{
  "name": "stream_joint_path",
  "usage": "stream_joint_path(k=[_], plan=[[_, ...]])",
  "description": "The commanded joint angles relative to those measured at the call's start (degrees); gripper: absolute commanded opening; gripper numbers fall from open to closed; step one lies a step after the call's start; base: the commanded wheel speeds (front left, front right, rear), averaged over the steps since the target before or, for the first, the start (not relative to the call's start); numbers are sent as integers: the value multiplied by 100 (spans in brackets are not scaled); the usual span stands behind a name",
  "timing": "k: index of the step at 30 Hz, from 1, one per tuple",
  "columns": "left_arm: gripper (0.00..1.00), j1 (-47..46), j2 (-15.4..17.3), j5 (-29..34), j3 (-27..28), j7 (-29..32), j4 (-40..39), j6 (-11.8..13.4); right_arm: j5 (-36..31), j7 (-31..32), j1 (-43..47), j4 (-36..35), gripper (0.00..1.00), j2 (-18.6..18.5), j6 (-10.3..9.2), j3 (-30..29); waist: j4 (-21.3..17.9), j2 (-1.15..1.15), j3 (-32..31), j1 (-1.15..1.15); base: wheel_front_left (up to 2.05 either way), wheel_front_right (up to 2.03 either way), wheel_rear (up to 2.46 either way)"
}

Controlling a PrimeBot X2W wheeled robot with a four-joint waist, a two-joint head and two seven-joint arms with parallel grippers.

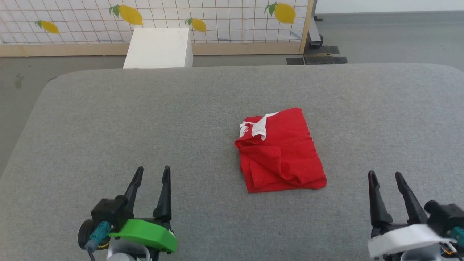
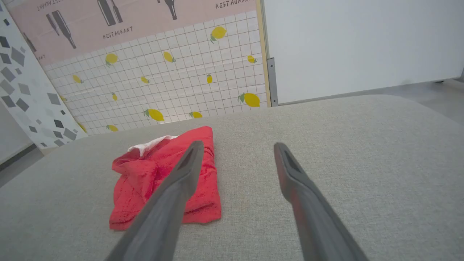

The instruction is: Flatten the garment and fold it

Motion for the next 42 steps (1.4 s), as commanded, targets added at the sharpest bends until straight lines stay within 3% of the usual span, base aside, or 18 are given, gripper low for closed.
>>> stream_joint_path(k=[1, 5, 7, 12, 14, 15, 20, 26, 32, 33, 35, 37, 42], plan=[[100, -14, -10, -5, 27, -27, -16, -23, 471, 95, -206, 35, 100, 18, -9, 18, -2, 0, 43, 0, 0, 0, 0], [100, -91, -10, 22, 8, -27, -50, -23, 2887, 998, -818, 355, 100, 18, -9, -88, 26, 0, 180, 0, 0, 0, 0], [100, -149, -10, 32, -6, -27, -74, -23, 3724, 1537, -1152, 553, 100, 18, -9, -218, 59, 0, 278, 0, 0, 0, 0], [100, -363, -10, 69, -97, -27, -127, -23, 4782, 3337, -2176, 1609, 100, 18, -9, -729, 211, 0, 562, 0, 0, 0, 0], [100, -451, -10, 72, -140, -27, -151, -23, 4817, 4002, -2602, 2183, 100, -17, -9, -975, 296, 0, 689, 0, 0, 0, 0], [100, -590, -10, 70, -217, -27, -182, -23, 4605, 4718, -3219, 2973, 100, -120, -9, -1293, 440, 0, 869, 0, 0, 0, 0], [100, -802, -10, 55, -301, -27, -212, -23, 3707, 5371, -4106, 3993, 100, -332, -9, -1617, 713, 0, 1159, 0, 0, 0, 0], [100, -945, -10, 8, -340, -27, -239, -23, 2987, 5992, -4694, 4591, 100, -320, -9, -1911, 1023, 0, 1377, 0, 0, 0, 0], [100, -956, -10, -24, -320, -27, -255, -23, 2678, 6595, -4831, 4544, 100, -155, -9, -1981, 1189, 0, 1415, 0, 0, 0, 0], [100, -947, -11, -24, -320, -27, -253, -23, 2647, 6701, -4813, 4472, 96, -127, -9, -1962, 1203, 0, 1405, 0, 0, 0, 0], [100, -924, -11, -22, -316, -27, -246, -23, 2603, 6890, -4753, 4317, 40, -85, -9, -1917, 1216, 0, 1377, 0, 0, 0, 0], [100, -894, -11, -18, -299, -27, -239, -23, 2547, 7015, -4666, 4103, 0, -54, -9, -1846, 1205, 0, 1338, 0, 0, 0, 0], [100, -859, -11, -7, -271, -27, -227, -23, 2301, 7013, -4411, 3384, 0, -17, -9, -1550, 1055, 0, 1244, 0, 0, 0, 0]])
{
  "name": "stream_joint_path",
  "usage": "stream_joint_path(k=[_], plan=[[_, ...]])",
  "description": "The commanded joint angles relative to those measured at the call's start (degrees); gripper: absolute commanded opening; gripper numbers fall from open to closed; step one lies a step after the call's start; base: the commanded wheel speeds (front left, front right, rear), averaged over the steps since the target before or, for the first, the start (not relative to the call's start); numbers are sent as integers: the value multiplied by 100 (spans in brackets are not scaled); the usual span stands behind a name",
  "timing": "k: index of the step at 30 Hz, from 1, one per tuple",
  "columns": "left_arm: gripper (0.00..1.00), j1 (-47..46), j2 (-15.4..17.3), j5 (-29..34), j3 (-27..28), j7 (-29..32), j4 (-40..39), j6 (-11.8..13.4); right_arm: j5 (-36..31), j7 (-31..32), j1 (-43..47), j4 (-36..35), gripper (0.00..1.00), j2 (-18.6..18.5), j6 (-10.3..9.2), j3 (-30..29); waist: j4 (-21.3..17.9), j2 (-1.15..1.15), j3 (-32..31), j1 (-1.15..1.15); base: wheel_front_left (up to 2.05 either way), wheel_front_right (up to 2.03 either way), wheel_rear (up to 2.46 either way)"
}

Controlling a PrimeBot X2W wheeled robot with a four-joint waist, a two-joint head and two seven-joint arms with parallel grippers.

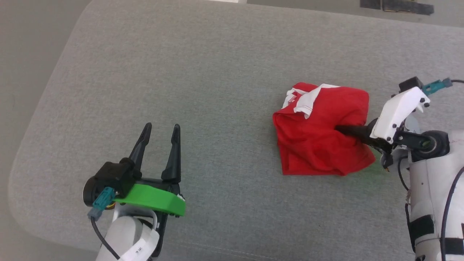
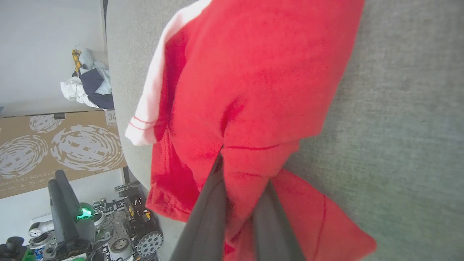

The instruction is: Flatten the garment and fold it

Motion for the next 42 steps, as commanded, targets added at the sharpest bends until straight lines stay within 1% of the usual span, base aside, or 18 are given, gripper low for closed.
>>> stream_joint_path(k=[1, 4, 6, 9, 13, 19, 23, 28, 32, 36, 42], plan=[[100, 31, -9, 2, 17, -27, -10, -23, -104, -9, 138, -198, 0, -3, -8, 134, -155, 0, -72, 0, 0, 0, 0], [100, 83, -9, 46, 49, -27, -26, -23, -460, -60, 292, -660, 0, -29, -8, 575, -416, 0, -98, 0, 0, 0, 0], [100, 105, -8, 85, 74, -27, -37, -23, -784, -126, 382, -941, 0, -131, -8, 915, -641, 0, -95, 0, 0, 0, 0], [100, 98, 22, 140, 91, -27, -71, -23, -1341, -208, 448, -1248, 0, -382, -8, 1483, -1059, 0, -38, 0, 0, 0, 0], [100, -17, 118, 194, 33, -27, -127, -23, -1922, -402, 356, -1423, 0, -771, -8, 2023, -1600, 0, 129, 0, 0, 0, 0], [100, -330, 327, 267, -120, -27, -237, -23, -2648, -904, 0, -1341, 0, -1247, -8, 2333, -2304, 0, 534, 0, 0, 0, 0], [100, -544, 517, 318, -216, -27, -295, -23, -3005, -1367, -255, -1140, 0, -1431, -8, 2273, -2657, 0, 844, 0, 0, 0, 0], [100, -763, 805, 377, -272, -27, -330, -23, -3453, -1909, -569, -682, 0, -1549, -8, 1957, -2936, 0, 1194, 0, 0, 0, 0], [100, -893, 992, 400, -306, -27, -371, -23, -3859, -2455, -776, -401, 0, -1628, -8, 1675, -2988, 0, 1435, 0, 0, 0, 0], [100, -994, 1138, 412, -308, 11, -416, -23, -4331, -2920, -971, -159, 0, -1720, -8, 1326, -2950, 0, 1640, 0, 0, 0, 0], [100, -1030, 1237, 417, -305, 74, -505, -2, -4879, -3490, -1187, 99, 0, -1596, -8, 695, -2804, 0, 1802, 0, 0, 0, 0]])
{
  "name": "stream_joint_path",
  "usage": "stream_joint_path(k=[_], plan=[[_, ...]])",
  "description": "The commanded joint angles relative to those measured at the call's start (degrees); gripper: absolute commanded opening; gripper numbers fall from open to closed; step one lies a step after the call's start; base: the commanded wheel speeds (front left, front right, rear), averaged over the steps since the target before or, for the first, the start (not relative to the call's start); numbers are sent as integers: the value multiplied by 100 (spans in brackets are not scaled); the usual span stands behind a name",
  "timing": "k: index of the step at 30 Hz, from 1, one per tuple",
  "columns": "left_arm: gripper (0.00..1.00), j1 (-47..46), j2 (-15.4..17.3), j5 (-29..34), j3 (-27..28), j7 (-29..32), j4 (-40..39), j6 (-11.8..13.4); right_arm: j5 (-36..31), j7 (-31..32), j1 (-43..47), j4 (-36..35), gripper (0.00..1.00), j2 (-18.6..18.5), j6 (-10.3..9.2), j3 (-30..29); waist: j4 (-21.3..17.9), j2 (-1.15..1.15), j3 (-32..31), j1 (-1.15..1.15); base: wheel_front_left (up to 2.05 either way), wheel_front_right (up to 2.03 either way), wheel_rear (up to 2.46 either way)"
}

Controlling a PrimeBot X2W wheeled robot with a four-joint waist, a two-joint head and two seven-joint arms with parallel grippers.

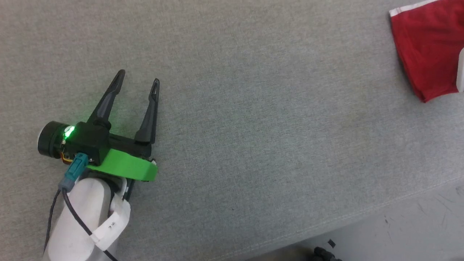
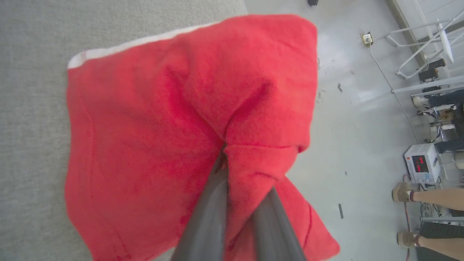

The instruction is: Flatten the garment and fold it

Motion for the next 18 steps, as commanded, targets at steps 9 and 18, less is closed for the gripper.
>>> stream_joint_path(k=[9, 18], plan=[[100, -22, -45, -71, 14, -35, 49, 82, -872, -593, -101, 56, 100, 171, -9, -737, 264, 0, -164, -1, 0, 0, 0], [100, 296, -510, -298, 95, -85, 440, 116, -282, -1663, 354, -201, 100, 365, -9, -700, 669, 0, -1172, -1, 0, 0, 0]])
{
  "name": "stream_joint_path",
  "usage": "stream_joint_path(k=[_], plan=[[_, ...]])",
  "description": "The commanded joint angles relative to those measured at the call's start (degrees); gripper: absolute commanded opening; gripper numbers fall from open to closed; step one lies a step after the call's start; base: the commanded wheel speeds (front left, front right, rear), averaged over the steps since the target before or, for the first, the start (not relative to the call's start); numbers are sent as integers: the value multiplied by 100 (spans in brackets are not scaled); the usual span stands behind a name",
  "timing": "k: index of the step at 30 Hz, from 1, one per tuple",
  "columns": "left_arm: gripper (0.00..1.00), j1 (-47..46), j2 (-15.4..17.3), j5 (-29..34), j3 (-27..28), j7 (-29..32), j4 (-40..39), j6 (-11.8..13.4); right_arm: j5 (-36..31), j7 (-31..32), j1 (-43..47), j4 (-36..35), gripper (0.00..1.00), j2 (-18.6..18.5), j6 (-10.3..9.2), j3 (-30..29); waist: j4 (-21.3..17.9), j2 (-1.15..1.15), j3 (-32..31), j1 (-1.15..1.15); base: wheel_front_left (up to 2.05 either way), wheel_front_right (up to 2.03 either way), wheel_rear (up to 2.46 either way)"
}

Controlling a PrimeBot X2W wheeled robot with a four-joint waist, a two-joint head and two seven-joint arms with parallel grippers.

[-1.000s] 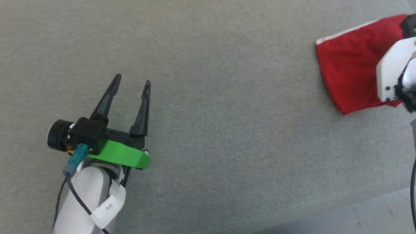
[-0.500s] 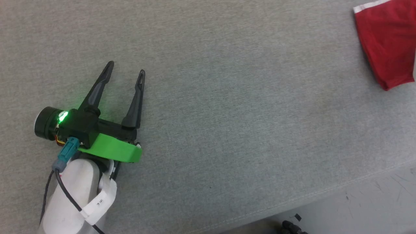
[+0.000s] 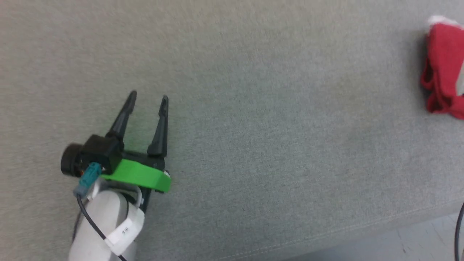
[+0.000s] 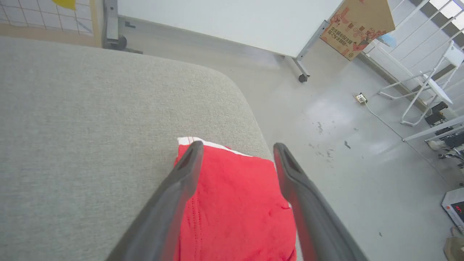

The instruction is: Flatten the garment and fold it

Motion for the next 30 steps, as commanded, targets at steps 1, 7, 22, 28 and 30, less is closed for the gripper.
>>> stream_joint_path(k=[1, 7, 22, 28, 30], plan=[[100, 137, -92, -50, 70, -26, 39, 36, 262, -221, 181, -96, 100, 72, -9, 90, 343, 0, -642, 0, 0, 0, 0], [100, 499, -405, -170, 188, -27, 222, 2, 1138, -822, 941, -634, 100, 115, -9, 584, 730, 0, -1334, 0, 0, 0, 0], [100, 894, -675, -272, 212, -28, 521, -72, 2181, -1938, 3734, -3011, 100, 845, -9, 793, 1655, 0, -2133, 0, 0, 0, 0], [100, 1008, -693, -243, 254, -28, 558, -79, 2128, -2143, 4466, -3274, 100, 1199, -9, 869, 1793, 0, -2202, 0, 0, 0, 0], [100, 1039, -696, -248, 274, -28, 570, -77, 2011, -2192, 4670, -3350, 100, 1253, -9, 918, 1831, 0, -2236, 0, 0, 0, 0]])
